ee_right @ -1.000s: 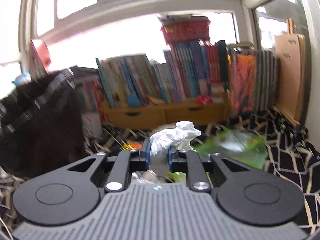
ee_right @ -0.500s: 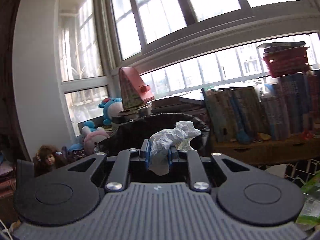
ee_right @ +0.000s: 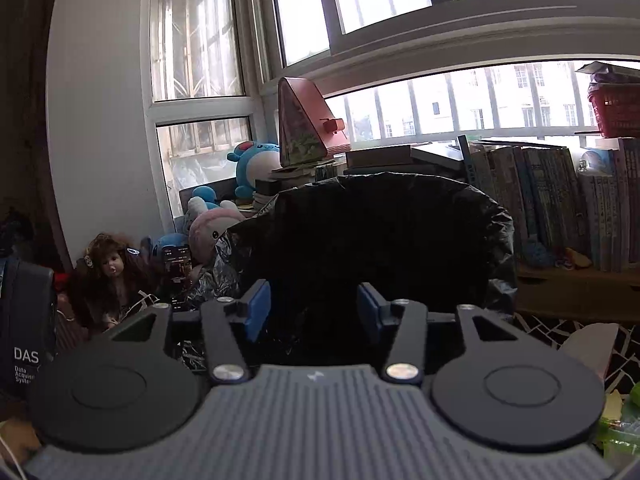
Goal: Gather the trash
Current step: 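Carry the tissue with the right gripper over the bin and open it, then move the right gripper back down to the trash pile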
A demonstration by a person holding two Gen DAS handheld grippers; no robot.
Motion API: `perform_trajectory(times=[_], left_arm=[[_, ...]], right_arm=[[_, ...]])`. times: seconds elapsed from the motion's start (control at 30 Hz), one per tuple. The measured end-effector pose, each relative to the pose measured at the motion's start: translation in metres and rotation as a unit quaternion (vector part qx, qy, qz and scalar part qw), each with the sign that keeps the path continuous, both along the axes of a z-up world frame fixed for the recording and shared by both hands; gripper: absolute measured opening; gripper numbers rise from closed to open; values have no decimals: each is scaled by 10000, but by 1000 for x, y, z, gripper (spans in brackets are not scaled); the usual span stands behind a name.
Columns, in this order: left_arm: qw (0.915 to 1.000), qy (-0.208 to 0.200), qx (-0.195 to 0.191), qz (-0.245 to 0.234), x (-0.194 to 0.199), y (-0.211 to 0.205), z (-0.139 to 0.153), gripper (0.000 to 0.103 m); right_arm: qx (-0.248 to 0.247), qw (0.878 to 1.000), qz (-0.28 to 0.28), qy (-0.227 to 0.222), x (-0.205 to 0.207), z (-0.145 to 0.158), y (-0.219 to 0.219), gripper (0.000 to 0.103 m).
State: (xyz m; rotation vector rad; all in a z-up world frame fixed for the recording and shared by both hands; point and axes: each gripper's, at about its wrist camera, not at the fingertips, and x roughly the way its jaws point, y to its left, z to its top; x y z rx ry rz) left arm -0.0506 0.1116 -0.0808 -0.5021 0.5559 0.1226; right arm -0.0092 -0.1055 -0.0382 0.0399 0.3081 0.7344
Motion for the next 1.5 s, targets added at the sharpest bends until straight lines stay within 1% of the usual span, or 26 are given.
perform_trajectory(times=[0.17,0.33,0.5,0.7,0.8,0.9,1.1,1.23,1.4,1.5], left_arm=[[10000,22,-4,1,1,1,-2,69],[10000,24,12,-10,2,1,-2,69],[10000,17,12,-3,2,0,-2,70],[10000,9,23,2,1,0,-2,70],[10000,10,14,9,1,-1,-2,71],[10000,25,25,-3,1,-1,-2,71],[9999,91,70,-43,3,-2,-4,72],[9999,120,98,-37,4,-3,-4,72],[9998,134,108,-43,4,-4,-4,72],[9998,146,95,-39,2,-4,-5,70]], right_arm=[[153,9997,-179,-32,-7,0,-23,68],[235,9982,-504,-232,-19,-4,-52,76],[166,9932,-1075,-402,-34,-14,-84,80],[21,9814,-1861,-476,-49,-31,-125,83],[-98,9744,-2209,-395,-52,-44,-141,84],[-336,9651,-2587,-240,-49,-62,-151,84],[-663,9506,-3030,123,-46,-99,-166,84],[-844,9426,-3214,335,-40,-120,-170,84],[-1121,9332,-3385,458,-35,-138,-172,84],[-1184,9306,-3419,553,-35,-146,-174,84]])
